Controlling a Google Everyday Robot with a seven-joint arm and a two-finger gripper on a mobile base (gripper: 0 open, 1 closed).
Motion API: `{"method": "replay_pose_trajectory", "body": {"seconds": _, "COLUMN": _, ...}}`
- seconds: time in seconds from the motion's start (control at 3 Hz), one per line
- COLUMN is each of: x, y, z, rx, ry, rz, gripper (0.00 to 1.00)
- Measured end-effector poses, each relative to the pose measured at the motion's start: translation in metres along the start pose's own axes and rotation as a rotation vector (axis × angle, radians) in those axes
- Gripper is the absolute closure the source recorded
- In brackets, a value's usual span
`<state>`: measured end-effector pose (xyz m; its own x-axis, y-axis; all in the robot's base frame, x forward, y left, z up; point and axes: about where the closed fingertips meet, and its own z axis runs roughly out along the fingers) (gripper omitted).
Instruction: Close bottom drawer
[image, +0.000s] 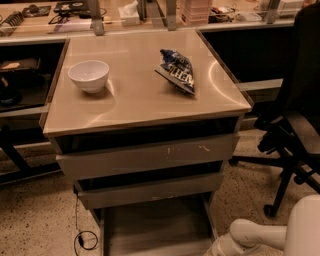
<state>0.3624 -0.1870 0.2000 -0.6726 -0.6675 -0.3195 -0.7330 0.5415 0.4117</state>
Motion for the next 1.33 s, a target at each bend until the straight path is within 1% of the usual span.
{"method": "replay_pose_trajectory", "body": {"seconds": 0.67, "x": -0.005, "y": -0.003, "z": -0.001, "rx": 0.006, "ry": 0.002, "rz": -0.009, "gripper": 1.00}}
{"method": "replay_pose_trajectory", "body": {"seconds": 1.0, "x": -0.016, "y": -0.011, "z": 0.000, "rx": 0.018, "ry": -0.007, "rz": -0.029, "gripper": 1.00}}
{"method": "replay_pose_trajectory", "body": {"seconds": 1.33, "x": -0.032, "y": -0.025, "z": 0.003, "rx": 0.035, "ry": -0.023, "rz": -0.061, "gripper": 1.00}}
